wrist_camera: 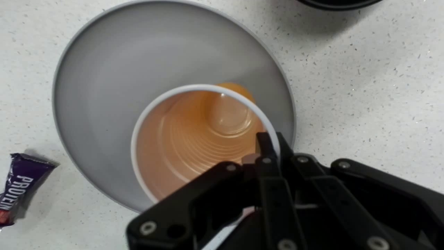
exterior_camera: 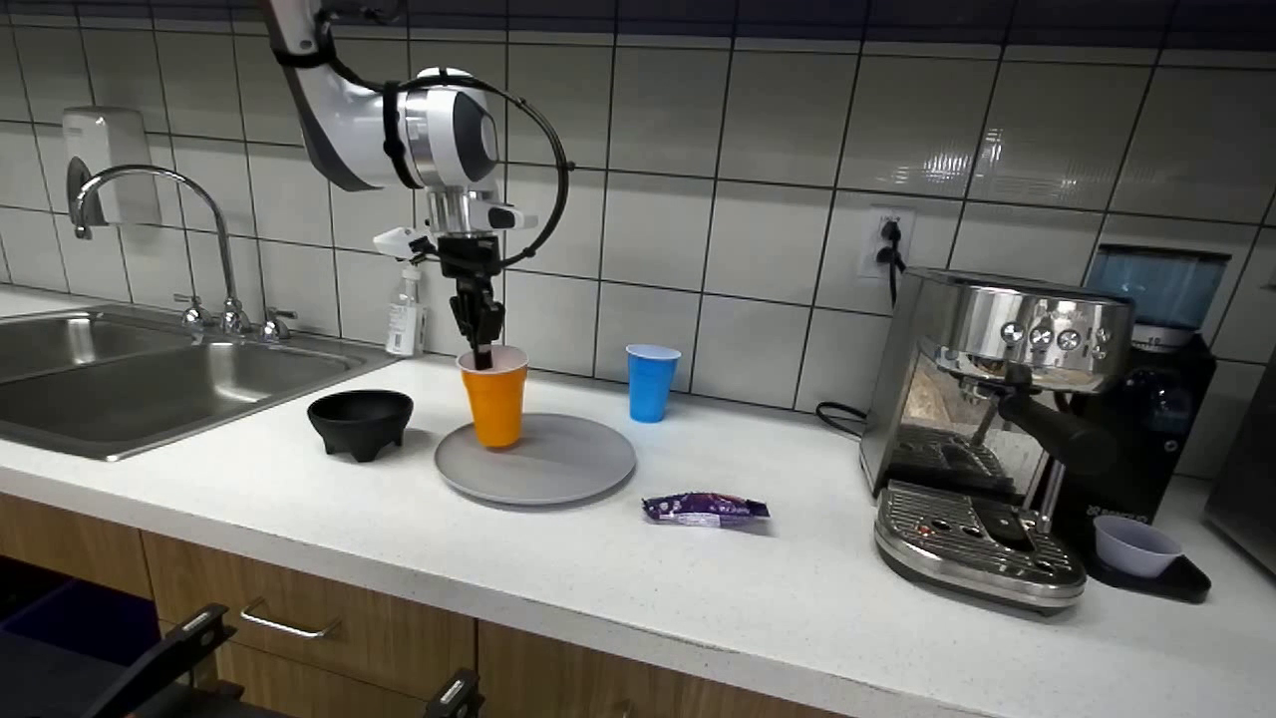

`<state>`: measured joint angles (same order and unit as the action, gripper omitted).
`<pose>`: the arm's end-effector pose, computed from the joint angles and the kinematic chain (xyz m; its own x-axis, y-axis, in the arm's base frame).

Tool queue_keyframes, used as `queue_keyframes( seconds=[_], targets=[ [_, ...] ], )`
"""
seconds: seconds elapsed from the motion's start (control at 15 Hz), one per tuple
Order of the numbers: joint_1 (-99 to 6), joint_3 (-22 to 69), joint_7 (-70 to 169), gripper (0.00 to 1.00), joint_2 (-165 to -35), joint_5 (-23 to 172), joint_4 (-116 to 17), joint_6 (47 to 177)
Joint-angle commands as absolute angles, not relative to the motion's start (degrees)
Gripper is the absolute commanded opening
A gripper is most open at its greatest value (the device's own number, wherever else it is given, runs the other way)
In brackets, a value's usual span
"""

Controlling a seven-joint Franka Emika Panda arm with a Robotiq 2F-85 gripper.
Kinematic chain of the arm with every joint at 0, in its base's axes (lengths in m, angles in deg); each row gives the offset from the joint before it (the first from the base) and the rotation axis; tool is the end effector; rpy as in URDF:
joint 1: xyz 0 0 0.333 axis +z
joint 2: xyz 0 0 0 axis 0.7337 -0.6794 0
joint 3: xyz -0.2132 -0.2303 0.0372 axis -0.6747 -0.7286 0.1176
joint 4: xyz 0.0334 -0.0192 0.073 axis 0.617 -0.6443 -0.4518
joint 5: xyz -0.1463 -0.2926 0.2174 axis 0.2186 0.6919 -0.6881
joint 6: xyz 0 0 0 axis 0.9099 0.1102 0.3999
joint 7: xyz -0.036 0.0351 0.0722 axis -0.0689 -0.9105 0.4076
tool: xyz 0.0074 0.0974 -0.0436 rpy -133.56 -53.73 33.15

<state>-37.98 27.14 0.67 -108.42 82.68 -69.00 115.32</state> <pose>0.6122 0.0987 0.2528 0.8059 -0.5834 0.1011 -0.5909 -0.8032 0.0755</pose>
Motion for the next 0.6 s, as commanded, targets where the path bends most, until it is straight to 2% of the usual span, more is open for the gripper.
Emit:
queue_keyframes(
  seconds=[0.0,0.13,0.2,0.27,0.53],
  targets=[
    [-37.2,26.3,2.7,0.01,-109.7,81.5,-66.5,112.6],
    [-37.2,26.2,2.8,0.01,-110.0,81.4,-66.2,112.3],
    [-37.2,26.2,2.7,0.3,-110.2,81.4,-66.1,112.2],
    [-37.2,26.2,2.8,0.31,-110.2,81.4,-66.0,112.1],
    [-37.3,26.1,2.9,0.59,-109.4,81.1,-66.1,112.4]
  ],
)
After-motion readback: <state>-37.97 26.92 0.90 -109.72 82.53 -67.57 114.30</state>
